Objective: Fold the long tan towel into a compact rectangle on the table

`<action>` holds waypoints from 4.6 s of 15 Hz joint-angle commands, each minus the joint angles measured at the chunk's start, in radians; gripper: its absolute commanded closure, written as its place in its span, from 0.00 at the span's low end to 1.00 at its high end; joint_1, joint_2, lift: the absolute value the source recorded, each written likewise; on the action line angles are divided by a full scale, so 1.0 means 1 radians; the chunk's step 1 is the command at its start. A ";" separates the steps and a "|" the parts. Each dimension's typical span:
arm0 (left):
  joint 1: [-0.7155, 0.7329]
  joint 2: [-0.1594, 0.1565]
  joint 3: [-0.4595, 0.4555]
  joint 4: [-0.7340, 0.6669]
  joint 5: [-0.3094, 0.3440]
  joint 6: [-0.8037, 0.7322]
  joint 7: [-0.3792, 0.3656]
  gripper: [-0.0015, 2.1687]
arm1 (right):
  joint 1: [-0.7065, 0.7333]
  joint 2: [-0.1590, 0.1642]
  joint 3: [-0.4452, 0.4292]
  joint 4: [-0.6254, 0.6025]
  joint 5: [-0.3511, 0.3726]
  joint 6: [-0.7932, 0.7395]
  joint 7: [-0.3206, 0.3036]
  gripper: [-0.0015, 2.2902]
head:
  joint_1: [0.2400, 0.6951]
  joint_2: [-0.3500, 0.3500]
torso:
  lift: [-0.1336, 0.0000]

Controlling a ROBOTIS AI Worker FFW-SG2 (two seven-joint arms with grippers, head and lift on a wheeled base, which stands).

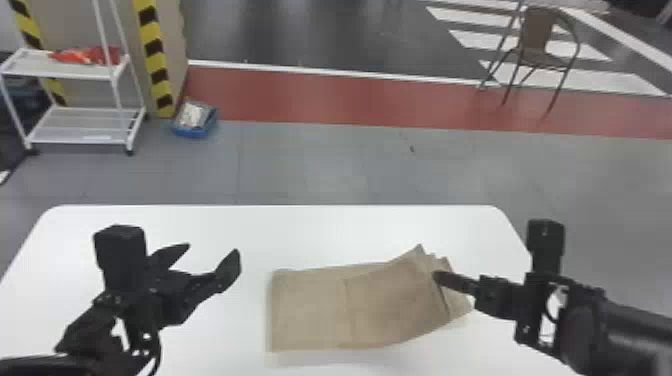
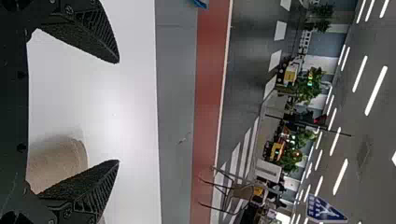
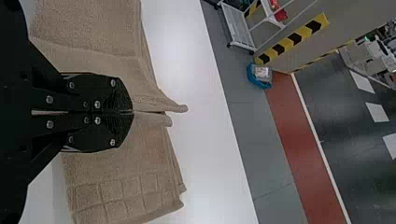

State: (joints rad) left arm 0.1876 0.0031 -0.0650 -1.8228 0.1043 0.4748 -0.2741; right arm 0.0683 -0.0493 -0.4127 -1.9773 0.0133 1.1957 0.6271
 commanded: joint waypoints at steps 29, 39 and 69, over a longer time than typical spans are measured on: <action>0.102 0.005 -0.012 -0.061 -0.003 -0.040 -0.002 0.07 | -0.150 -0.096 -0.164 0.459 0.033 -0.282 0.080 0.49 | 1.00 0.03 | 1.00; 0.128 0.006 0.019 -0.070 -0.001 -0.061 -0.007 0.07 | -0.111 -0.090 -0.156 0.394 0.065 -0.205 0.056 0.01 | 1.00 0.00 | 1.00; 0.084 0.008 0.079 -0.001 0.000 -0.071 -0.036 0.07 | -0.450 -0.124 0.012 0.905 0.347 -0.423 -0.102 0.10 | 1.00 0.07 | 1.00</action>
State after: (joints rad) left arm 0.2748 0.0102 0.0137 -1.8271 0.1043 0.4042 -0.3098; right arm -0.3818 -0.1747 -0.4107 -1.0724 0.3362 0.7481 0.5244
